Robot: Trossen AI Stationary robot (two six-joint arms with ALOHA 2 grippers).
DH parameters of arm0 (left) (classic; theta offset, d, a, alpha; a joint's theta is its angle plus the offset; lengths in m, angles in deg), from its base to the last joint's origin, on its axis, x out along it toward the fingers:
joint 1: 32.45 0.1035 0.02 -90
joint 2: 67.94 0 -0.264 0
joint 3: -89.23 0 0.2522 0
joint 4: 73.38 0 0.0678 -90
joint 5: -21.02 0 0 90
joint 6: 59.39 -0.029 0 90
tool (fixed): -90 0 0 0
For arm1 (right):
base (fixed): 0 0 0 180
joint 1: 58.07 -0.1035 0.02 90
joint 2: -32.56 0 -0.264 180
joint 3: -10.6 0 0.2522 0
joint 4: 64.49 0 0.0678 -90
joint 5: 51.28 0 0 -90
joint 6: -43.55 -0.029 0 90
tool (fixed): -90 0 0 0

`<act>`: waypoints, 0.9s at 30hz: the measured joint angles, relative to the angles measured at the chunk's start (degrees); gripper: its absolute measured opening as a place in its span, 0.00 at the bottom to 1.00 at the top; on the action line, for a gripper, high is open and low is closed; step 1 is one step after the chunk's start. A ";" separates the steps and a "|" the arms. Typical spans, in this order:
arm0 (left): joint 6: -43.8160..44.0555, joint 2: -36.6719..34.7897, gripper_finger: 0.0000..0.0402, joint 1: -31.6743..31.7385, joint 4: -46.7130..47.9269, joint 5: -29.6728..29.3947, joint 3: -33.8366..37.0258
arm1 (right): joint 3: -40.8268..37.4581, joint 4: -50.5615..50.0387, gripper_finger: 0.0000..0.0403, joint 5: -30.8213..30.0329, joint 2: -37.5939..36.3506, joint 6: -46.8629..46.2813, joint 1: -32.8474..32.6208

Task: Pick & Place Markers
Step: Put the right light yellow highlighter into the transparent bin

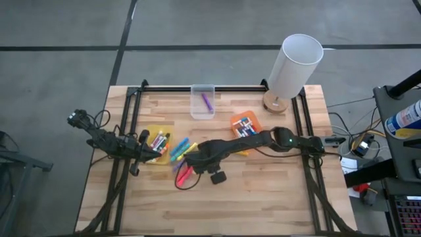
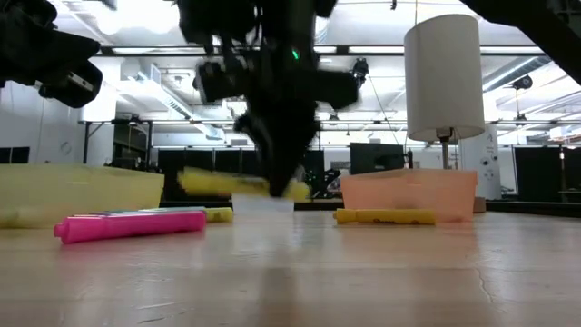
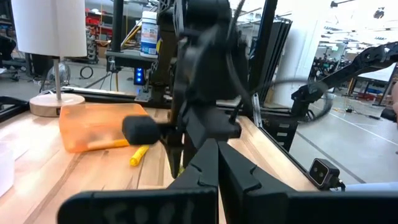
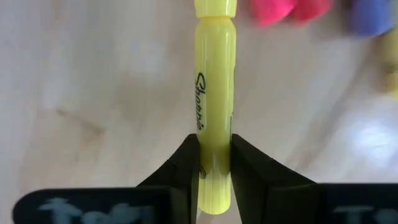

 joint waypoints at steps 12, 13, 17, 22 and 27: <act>-0.01 0.04 0.00 0.02 0.00 -0.01 0.00 | 10.05 -4.50 0.15 -14.47 -2.69 -0.91 1.50; -0.01 0.04 0.00 0.01 0.00 0.02 0.00 | 10.00 -4.65 0.15 -15.87 -3.19 -1.63 1.92; -0.02 0.04 0.00 0.02 0.00 0.00 0.00 | 10.31 -4.61 0.15 -18.46 -4.25 -3.11 3.93; -0.01 0.04 0.00 0.01 0.00 -0.01 0.01 | 10.40 -2.47 0.15 -18.43 -4.31 -3.69 7.32; -0.02 0.04 0.00 0.00 0.00 -0.01 0.00 | 10.10 0.79 0.15 -18.40 -4.31 -3.69 11.91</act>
